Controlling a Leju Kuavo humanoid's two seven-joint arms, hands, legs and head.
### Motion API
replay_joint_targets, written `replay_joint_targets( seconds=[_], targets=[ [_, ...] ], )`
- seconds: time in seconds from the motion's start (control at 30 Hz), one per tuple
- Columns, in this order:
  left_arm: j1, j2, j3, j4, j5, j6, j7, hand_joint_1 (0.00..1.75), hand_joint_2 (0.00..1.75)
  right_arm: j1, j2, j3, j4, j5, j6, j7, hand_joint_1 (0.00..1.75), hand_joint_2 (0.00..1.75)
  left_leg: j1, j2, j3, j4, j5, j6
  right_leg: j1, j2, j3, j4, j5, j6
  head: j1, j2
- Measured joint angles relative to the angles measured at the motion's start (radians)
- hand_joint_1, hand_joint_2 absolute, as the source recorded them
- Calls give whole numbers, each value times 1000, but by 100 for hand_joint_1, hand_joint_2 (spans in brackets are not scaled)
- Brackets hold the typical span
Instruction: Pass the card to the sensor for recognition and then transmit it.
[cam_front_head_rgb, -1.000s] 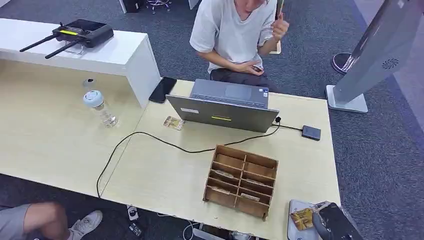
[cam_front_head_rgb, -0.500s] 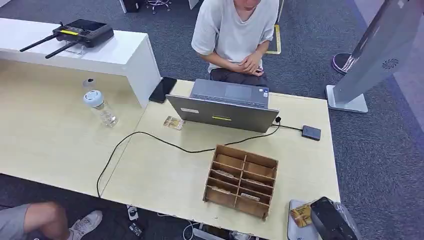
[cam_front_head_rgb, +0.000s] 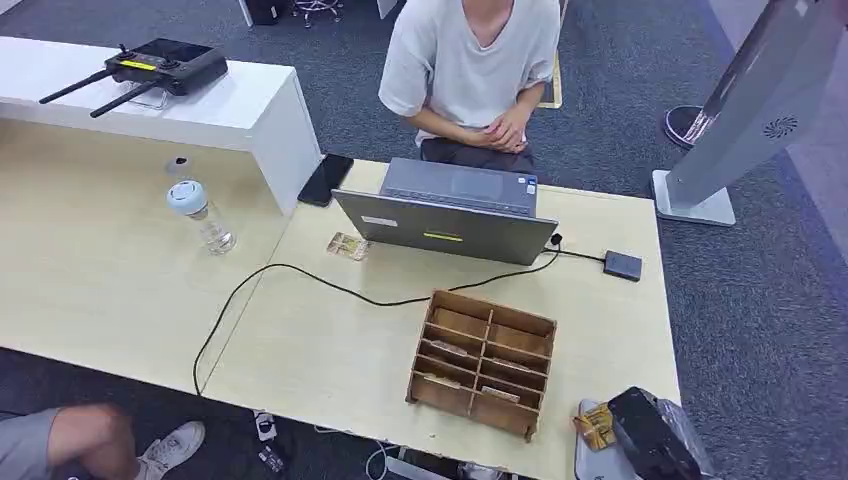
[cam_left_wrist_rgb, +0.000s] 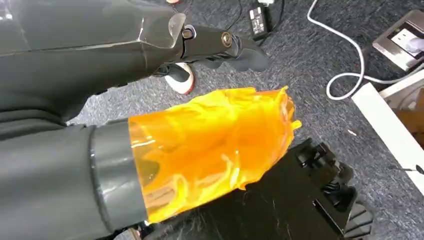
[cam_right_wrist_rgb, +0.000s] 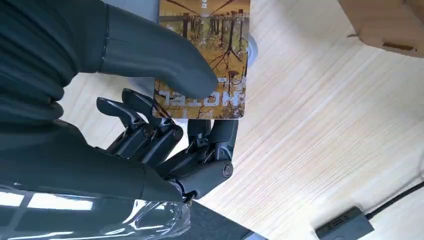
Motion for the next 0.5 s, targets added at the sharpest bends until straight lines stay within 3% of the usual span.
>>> replay_joint_targets(
  seconds=[0.33, 0.5],
  targets=[
    [2, -4, 24, 0, -25, -11, 3, 0, 0, -2, 3, 0, 6, -16, 7, -2, 175, 175, 0, 0, 0, 0, 0, 0, 0, 0, 0, 0, 0, 0, 0, 0],
    [5, -5, 32, 0, -31, -17, -2, 0, 0, 0, 3, -5, 6, -74, 33, -36, 175, 175, 0, 0, 0, 0, 0, 0, 0, 0, 0, 0, 0, 0, 0, 0]
  ],
)
